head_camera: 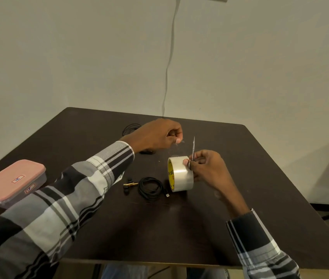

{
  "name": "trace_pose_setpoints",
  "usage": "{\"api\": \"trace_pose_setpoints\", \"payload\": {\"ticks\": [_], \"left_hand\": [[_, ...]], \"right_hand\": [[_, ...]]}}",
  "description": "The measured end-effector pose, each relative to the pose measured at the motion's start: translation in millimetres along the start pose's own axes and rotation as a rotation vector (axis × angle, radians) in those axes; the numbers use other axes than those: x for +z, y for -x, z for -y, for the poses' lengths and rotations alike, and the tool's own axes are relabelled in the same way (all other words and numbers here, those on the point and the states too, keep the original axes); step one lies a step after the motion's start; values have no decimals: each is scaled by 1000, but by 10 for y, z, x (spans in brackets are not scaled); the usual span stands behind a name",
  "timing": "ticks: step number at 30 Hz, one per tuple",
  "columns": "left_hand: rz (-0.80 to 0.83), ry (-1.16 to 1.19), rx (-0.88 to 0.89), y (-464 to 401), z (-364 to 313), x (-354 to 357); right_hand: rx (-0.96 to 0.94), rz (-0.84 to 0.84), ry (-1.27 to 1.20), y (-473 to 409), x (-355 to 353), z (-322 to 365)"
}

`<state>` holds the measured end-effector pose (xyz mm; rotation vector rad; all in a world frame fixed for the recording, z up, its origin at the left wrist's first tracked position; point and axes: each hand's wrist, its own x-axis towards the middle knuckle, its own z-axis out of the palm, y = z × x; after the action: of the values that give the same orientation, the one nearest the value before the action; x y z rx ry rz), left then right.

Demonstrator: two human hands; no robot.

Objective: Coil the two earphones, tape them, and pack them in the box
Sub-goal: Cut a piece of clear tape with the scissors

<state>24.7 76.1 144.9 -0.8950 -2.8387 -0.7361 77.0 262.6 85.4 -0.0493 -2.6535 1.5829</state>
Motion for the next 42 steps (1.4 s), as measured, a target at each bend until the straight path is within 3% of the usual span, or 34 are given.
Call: {"api": "trace_pose_setpoints", "payload": {"ticks": [9,15,22,27,33,42], "left_hand": [[7,34,69,-43,-50,55],[-32,49,49,-35,-58,99],[-69,64,86,-57,-212,1],[-10,48,102,-88,-198,-51],[68,0,171,-156,-229,-92],[65,-81,190,-177,-235,-112]], "right_hand": [[89,88,-282,127,-51,-53],[137,33,-435,109,-78,-51],[182,35,-420,11,-164,-4],[160,64,-404,15,-193,-56],[77,32,-319,40,-368,-160],[-8,157,-84,3,-700,-88]]}}
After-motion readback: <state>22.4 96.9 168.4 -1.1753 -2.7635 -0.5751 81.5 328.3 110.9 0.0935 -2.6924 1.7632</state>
